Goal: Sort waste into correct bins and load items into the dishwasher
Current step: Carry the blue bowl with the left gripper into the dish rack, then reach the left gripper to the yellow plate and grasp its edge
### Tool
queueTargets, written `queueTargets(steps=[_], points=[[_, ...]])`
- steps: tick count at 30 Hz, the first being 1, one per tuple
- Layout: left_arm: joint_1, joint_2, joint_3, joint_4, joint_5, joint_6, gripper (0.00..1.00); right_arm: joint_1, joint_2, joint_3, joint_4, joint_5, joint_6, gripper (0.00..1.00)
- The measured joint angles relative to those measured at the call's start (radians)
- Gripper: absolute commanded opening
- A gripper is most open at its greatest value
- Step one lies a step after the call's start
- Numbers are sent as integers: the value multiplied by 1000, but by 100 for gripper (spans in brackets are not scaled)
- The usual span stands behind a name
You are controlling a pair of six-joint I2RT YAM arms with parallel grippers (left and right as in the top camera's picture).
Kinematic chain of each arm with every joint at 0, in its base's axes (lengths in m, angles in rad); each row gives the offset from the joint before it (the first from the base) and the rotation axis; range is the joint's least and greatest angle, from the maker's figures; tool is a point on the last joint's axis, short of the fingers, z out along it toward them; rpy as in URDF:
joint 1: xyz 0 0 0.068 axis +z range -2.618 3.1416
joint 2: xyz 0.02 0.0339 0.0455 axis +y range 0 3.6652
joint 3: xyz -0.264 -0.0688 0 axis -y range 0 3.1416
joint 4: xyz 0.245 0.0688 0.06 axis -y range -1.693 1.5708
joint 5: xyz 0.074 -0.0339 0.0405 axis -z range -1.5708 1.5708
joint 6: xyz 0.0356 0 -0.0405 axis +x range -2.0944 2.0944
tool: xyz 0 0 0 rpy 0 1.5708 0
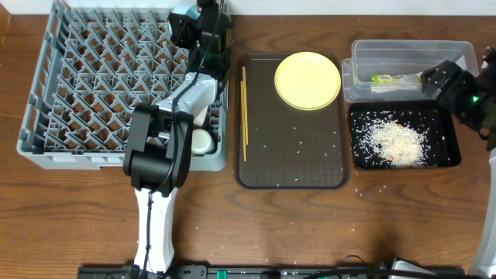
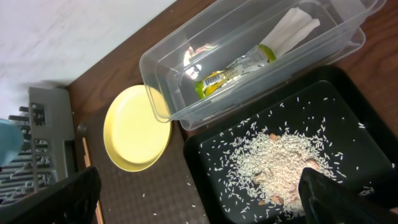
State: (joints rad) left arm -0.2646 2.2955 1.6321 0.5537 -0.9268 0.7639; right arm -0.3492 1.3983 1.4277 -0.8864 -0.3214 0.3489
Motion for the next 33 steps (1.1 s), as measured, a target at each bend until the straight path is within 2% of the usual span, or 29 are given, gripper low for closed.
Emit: queueTargets(steps=[9,17,22,26,29,33], points=[[-20,2,0,-2,-16,4,9,0,0,0,0,0,0,99],[-92,3,0,-21,-112,15,17,0,0,0,0,0,0,99],[-117,3,0,-132,-178,10,46,0,0,0,0,0,0,99],[-117,5,0,-226,-207,-24,63,0,0,0,0,0,0,99],[-117,7,0,-234,-214,-40,72,0,0,0,0,0,0,99],[-125,7,0,-229,-202,-53,77,0,0,0,0,0,0,99]])
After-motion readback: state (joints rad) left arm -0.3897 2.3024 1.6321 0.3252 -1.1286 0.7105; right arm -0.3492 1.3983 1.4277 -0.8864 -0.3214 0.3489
